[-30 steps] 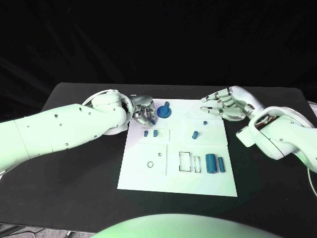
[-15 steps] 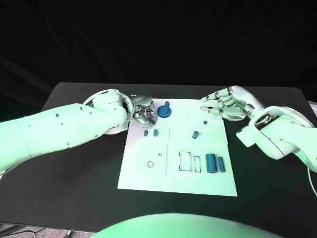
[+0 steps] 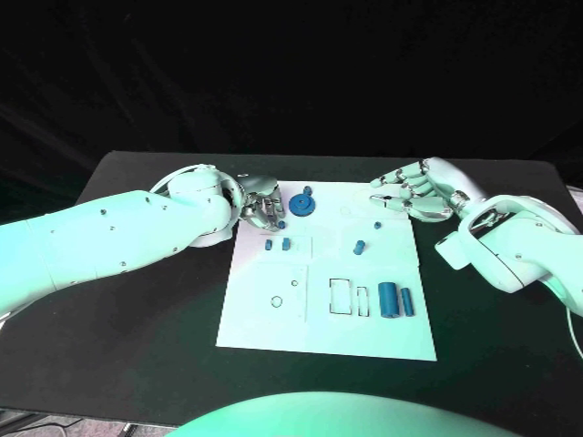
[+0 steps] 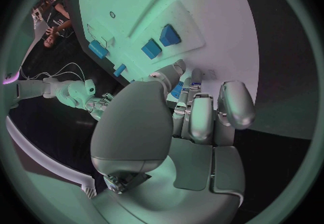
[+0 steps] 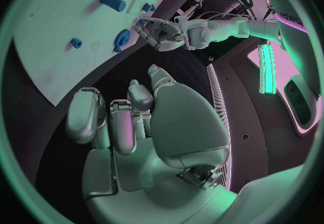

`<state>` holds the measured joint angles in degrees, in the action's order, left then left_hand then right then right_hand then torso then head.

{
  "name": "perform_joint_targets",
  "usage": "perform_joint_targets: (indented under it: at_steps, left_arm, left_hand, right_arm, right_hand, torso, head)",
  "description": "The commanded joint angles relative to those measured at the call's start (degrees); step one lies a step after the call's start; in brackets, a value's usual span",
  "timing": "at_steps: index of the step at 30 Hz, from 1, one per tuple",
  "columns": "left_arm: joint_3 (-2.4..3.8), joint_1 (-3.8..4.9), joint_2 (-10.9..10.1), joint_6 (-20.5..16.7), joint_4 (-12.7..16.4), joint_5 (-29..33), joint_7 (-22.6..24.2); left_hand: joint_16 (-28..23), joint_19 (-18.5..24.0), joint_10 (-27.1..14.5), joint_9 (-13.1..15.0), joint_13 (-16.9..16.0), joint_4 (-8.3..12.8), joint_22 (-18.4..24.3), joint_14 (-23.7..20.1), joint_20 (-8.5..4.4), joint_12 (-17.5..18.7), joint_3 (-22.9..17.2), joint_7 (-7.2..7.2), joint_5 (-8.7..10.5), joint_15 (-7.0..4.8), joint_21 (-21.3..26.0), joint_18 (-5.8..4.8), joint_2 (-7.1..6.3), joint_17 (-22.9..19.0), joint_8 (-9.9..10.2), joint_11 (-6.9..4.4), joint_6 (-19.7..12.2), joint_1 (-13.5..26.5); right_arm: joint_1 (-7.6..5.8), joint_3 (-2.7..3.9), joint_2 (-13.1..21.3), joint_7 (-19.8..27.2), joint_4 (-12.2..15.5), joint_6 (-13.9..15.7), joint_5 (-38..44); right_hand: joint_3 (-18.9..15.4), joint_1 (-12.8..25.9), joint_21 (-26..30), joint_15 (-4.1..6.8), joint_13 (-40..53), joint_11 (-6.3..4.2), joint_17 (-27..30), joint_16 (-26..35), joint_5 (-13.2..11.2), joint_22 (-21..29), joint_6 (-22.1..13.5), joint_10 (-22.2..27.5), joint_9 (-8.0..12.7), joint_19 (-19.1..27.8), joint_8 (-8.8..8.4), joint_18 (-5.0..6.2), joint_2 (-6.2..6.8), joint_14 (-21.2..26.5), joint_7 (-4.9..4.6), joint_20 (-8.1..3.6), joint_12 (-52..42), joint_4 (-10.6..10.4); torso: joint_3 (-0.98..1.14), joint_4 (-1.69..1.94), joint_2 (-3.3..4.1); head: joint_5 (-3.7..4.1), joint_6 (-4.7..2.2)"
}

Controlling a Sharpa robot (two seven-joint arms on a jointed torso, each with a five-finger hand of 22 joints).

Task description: Assemble the parts on the task board

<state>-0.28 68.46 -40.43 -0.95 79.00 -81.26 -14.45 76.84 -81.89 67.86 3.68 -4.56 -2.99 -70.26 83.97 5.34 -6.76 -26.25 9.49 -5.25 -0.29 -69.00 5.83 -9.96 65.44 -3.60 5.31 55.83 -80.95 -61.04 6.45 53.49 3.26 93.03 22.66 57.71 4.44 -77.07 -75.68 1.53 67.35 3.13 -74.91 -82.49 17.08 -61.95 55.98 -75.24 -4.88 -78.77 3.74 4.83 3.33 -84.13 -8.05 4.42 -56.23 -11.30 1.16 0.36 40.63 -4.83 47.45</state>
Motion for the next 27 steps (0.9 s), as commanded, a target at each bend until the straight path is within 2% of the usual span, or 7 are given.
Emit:
perform_joint_targets:
  at_steps: [1, 4, 8, 14, 18, 21, 27]
  left_arm:
    - [0.03, 0.0, -0.37, -0.45, 0.14, 0.26, -0.29]
    - [0.05, 0.0, -1.17, -0.76, 0.54, 1.45, 0.39]
    - [0.27, 0.04, -2.99, -1.54, 1.57, 6.24, 2.2]
    - [0.7, 0.23, -6.18, -5.76, 3.04, 18.5, 7.42]
    - [0.77, 0.32, -7.77, -10.54, 2.83, 35.43, 18.29]
    - [0.39, 0.28, -8.23, -13.89, 2.6, 53.84, 28.27]
    - [-0.29, 0.02, -8.76, -15.48, 4.23, 79.92, 36.18]
  left_hand:
    - [-0.14, -0.04, -0.69, -0.06, 0.13, -0.22, 0.15, 1.49, 0.48, 0.42, 0.04, 0.01, 0.36, 0.52, 0.53, -0.63, -0.6, -0.08, 0.14, 0.02, -0.78, 0.14]
    - [-0.18, 0.11, -1.18, -0.04, 0.27, -0.12, 0.44, 1.43, 0.58, 0.77, -0.07, 0.06, 0.32, 0.61, 0.91, -0.54, -0.59, -0.26, 0.07, 0.13, -1.23, -0.07]
    - [-0.76, 0.75, -1.62, 0.22, 0.43, 0.53, 1.71, 1.01, 0.69, 1.12, -1.29, -0.04, 0.18, 0.63, 2.44, -0.17, 0.11, -1.41, -0.55, 0.15, -0.39, -1.34]
    - [-4.16, 3.11, -1.34, 0.57, 0.51, 4.1, 5.29, -1.22, 0.56, 0.81, -7.95, 0.63, -1.48, 0.63, 6.85, 0.81, 0.71, -7.13, -2.23, 0.67, 3.09, -5.38]
    - [-6.43, 5.24, -0.72, 0.52, 0.38, 4.13, 7.83, -2.89, 0.72, -0.06, -11.11, 0.76, -1.58, 0.79, 10.11, 1.55, 1.08, -10.87, -2.89, 0.62, 4.41, -3.8]
    - [-12.28, 10.48, -0.75, 0.43, 0.15, 2.63, 14.65, -7.36, 1.07, -0.97, -9.88, 0.62, -1.14, 0.97, 18.84, 3.25, 1.53, -19.57, -3.29, 0.53, 4.76, -0.14]
    - [-15.06, 13.61, -0.89, 0.34, -0.27, 0.91, 19.48, -9.78, 1.33, -2.32, -5.3, 0.49, -0.96, 1.14, 25.2, 4.24, 2.05, -23.83, -3.43, 0.32, 4.25, 3.29]
  right_arm:
    - [0.04, 0.0, 0.07, -1.35, -0.4, -1.51, 1.08]
    - [0.04, 0.0, 0.14, -2.93, -1.23, -2.14, 3.78]
    - [0.04, 0.01, 0.29, -5.2, -2.45, -3.34, 9.87]
    - [0.04, 0.02, 0.35, -8.5, -3.32, -5.89, 23.29]
    - [0.05, 0.02, 0.11, -11.42, -3.39, -7.86, 34.09]
    - [0.05, 0.02, -0.51, -13.77, -3.56, -9.55, 41.12]
    - [0.06, -0.02, -1.93, -16.05, -4.19, -12.08, 47.09]
  right_hand:
    - [-0.26, -0.24, 0.3, -0.07, -7.06, -0.07, -0.59, 2.17, 0.28, 0.17, -0.2, 4.81, 0.05, 0.41, 0.06, 0.47, -0.52, -2.42, -0.22, 0.18, 10.29, 0.07]
    - [0.55, -1.58, 1.11, -0.1, -16.78, -0.07, 3.05, 5.23, 0.12, 1.44, -0.24, 10.9, 0.07, 0.95, 0.12, 0.7, -0.58, -1.48, -0.32, 0.12, 23.6, 0.18]
    - [3.54, -5.35, 2.44, -0.65, -27.46, 0.95, 6.44, 8.26, -0.86, 3.57, 0.49, 15.21, 0.0, 1.67, 0.27, 1.07, 0.03, -1.13, -1.01, 0.37, 35.44, 1.11]
    - [8.62, -8.27, 2.44, -1.05, -39.92, 1.67, 7.67, 9.44, -2.81, 3.51, 3.07, 14.07, -0.24, 1.29, 0.46, 1.08, 1.94, -1.45, -0.83, 0.98, 44.96, 2.45]
    - [11.86, -8.31, 2.41, -1.04, -46.35, 1.25, 8.38, 10.05, -6.1, 3.42, 4.53, 12.0, -0.29, 1.08, 0.21, 1.12, 3.2, -1.57, -0.08, 0.93, 48.21, 2.58]
    - [13.92, -7.73, 2.43, -0.93, -49.94, 1.0, 8.66, 10.26, -7.51, 3.41, 5.33, 11.06, -0.3, 0.95, 0.1, 1.06, 4.18, -1.66, 0.3, 0.95, 49.68, 2.48]
    - [15.58, -6.91, 2.72, -0.89, -53.07, 1.04, 9.12, 10.61, -9.29, 3.79, 5.42, 10.86, -0.2, 1.03, -0.03, 1.09, 4.98, -1.68, 0.63, 1.0, 50.98, 2.28]
  torso:
    - [-0.04, -0.03, -0.02]
    - [-0.05, -0.05, -0.07]
    - [-0.06, -0.01, -0.07]
    - [0.01, 0.04, -0.03]
    - [0.02, 0.13, -0.07]
    - [-0.1, 0.15, -0.06]
    - [-0.15, 0.06, -0.01]
  head:
    - [-0.02, -0.06]
    - [0.08, -0.14]
    - [0.19, -0.45]
    - [0.86, -0.85]
    - [1.86, -1.15]
    - [2.3, -1.43]
    - [2.81, -1.69]
